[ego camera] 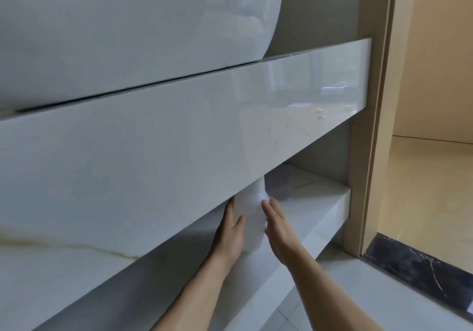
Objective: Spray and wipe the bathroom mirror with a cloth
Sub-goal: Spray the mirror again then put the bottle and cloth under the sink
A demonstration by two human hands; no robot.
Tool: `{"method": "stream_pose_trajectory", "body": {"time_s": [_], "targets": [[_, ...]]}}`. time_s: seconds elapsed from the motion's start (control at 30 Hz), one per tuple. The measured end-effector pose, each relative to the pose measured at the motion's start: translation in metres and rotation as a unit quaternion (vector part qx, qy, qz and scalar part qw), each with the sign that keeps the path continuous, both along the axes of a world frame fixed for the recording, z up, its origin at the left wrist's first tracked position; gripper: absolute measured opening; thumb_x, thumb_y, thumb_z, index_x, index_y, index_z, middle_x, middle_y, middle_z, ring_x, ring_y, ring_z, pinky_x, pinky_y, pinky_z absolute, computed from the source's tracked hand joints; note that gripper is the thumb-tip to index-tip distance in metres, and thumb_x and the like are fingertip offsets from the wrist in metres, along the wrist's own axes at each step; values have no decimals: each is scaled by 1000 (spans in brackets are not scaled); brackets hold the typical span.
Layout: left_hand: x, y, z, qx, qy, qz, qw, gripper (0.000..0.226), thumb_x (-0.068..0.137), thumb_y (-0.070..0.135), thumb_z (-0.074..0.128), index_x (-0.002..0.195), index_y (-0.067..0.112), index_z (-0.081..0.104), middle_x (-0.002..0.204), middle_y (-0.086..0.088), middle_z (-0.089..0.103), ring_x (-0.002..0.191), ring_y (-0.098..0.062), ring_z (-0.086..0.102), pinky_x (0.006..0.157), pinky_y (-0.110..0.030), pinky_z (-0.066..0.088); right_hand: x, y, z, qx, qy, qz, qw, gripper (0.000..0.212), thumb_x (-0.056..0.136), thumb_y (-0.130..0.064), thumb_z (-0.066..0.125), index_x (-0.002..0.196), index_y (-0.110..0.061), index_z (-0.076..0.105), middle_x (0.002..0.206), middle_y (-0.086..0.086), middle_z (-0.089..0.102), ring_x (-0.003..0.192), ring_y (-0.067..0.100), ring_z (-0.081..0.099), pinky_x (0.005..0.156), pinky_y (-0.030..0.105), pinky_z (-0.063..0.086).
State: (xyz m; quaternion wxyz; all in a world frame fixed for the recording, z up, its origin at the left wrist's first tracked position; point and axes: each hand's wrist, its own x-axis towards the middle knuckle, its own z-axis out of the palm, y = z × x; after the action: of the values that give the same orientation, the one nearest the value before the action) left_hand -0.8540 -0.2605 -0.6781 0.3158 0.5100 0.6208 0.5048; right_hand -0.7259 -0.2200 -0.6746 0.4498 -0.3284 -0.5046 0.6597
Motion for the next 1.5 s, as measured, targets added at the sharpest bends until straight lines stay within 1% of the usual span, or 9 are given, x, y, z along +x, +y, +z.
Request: {"method": "stream_pose_trajectory", "body": {"time_s": [0.17, 0.3, 0.43, 0.5, 0.57, 0.77, 1.0, 1.33, 1.5], "targets": [[-9, -16, -11, 17, -98, -5, 995, 54, 102, 31, 42, 154, 37, 30, 155, 21, 39, 144, -1, 35, 123, -42, 24, -4, 1, -2, 54, -25, 47, 997, 34, 108, -32, 42, 141, -30, 48, 135, -11, 61, 115, -8, 59, 79, 12, 47], [-6, -22, -15, 32, -164, 12, 986, 47, 108, 18, 36, 152, 33, 36, 149, 22, 47, 139, 0, 42, 122, -40, 27, -5, 5, -5, 93, -48, 50, 993, 51, 92, -40, 42, 141, -29, 47, 135, -5, 59, 117, 2, 59, 81, 12, 49], [-2, -22, -18, 42, -200, 13, 979, 47, 108, 18, 33, 153, 30, 35, 151, 20, 44, 141, -1, 39, 123, -38, 23, -3, 12, -14, 57, 3, 43, 997, 41, 103, -31, 37, 139, -32, 54, 139, -6, 61, 132, 14, 53, 106, 31, 44], [0, -25, -17, 41, -215, 13, 976, 46, 108, 21, 33, 154, 30, 34, 153, 20, 42, 141, -1, 38, 124, -39, 22, 0, 15, -17, 21, 36, 39, 998, 44, 99, -34, 40, 139, -30, 57, 140, -7, 62, 136, 14, 51, 118, 41, 36], [4, -29, -11, 43, -238, 30, 970, 46, 108, 24, 34, 154, 28, 33, 155, 17, 40, 140, -1, 37, 124, -38, 22, 1, 15, -16, -4, 57, 30, 998, 46, 94, -35, 42, 136, -27, 60, 138, -7, 64, 137, 13, 51, 122, 43, 30], [13, -41, 12, 31, -350, 87, 932, 54, 107, 40, 32, 154, 14, 31, 161, 3, 32, 150, -17, 26, 122, -37, 24, 8, 10, -9, -90, 92, -43, 991, 36, 104, -20, 36, 129, -13, 62, 135, 9, 63, 136, 25, 51, 121, 48, 31], [20, -51, 21, 11, -452, 50, 891, 73, 102, 60, 16, 156, 12, 27, 164, -1, 23, 154, -16, 12, 125, -37, 12, 26, 6, -9, -259, 241, -72, 933, 46, 106, -41, 30, 136, -21, 58, 130, 25, 62, 123, 39, 60, 118, 51, 36], [27, -58, 22, 20, -479, 45, 876, 76, 101, 63, 14, 155, 11, 27, 165, -3, 20, 154, -17, 11, 125, -38, 12, 18, 5, -7, -272, 245, -101, 925, 47, 105, -40, 33, 143, -20, 51, 127, 26, 64, 129, 37, 57, 123, 46, 31], [29, -55, 23, 15, -488, 45, 871, 76, 101, 63, 14, 155, 11, 28, 165, -3, 20, 154, -18, 11, 124, -38, 12, 17, 7, -8, -265, 248, -111, 925, 46, 106, -40, 34, 141, -18, 52, 127, 25, 65, 124, 36, 60, 121, 45, 33]]}}
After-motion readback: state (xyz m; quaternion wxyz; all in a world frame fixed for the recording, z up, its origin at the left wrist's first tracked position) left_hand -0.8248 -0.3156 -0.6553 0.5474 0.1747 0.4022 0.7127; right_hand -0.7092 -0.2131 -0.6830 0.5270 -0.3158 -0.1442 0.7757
